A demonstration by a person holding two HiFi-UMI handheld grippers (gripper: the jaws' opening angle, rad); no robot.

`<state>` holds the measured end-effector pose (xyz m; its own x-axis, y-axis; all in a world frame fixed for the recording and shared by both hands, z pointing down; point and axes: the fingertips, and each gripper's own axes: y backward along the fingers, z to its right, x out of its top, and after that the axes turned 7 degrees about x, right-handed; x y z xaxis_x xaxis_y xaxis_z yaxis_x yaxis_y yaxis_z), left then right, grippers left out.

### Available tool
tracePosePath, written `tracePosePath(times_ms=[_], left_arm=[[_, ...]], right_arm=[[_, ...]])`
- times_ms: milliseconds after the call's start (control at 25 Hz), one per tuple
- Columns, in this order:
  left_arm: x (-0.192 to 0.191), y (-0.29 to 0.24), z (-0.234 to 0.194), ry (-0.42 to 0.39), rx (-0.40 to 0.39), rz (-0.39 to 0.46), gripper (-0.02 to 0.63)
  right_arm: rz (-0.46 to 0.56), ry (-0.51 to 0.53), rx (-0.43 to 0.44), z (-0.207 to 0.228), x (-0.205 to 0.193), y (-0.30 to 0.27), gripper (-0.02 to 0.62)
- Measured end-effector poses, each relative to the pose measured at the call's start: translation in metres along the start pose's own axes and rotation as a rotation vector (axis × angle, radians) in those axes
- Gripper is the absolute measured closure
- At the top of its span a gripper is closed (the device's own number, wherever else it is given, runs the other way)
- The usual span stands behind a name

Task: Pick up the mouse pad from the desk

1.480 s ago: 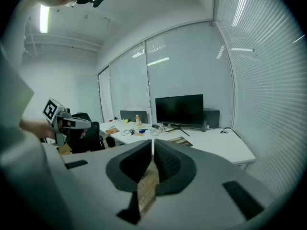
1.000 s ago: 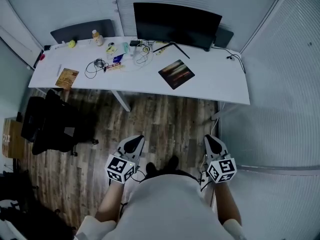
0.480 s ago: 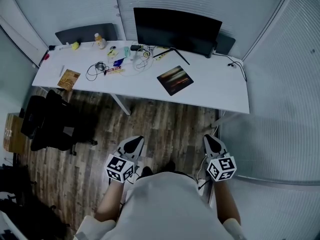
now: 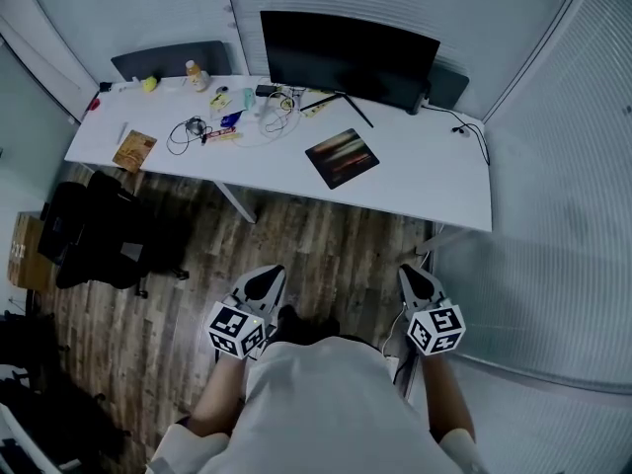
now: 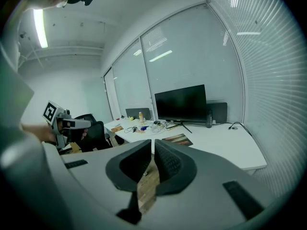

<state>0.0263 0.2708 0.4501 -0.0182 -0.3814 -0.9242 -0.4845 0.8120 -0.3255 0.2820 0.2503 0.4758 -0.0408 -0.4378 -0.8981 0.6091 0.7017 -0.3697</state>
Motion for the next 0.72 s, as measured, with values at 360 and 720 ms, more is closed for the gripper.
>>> tracePosePath(times_ms=[360, 720], left_arm=[[0.002, -0.030, -0.015, -0.018, 0.003, -0.027, 0.588], [0.012, -0.079, -0.059, -0.086, -0.029, -0.057, 0.588]], right_arm=[[-0.021, -0.017, 0.000, 0.019, 0.002, -0.024, 0.555], [-0.055, -0.018, -0.042, 0.034, 0.019, -0.071, 0.555]])
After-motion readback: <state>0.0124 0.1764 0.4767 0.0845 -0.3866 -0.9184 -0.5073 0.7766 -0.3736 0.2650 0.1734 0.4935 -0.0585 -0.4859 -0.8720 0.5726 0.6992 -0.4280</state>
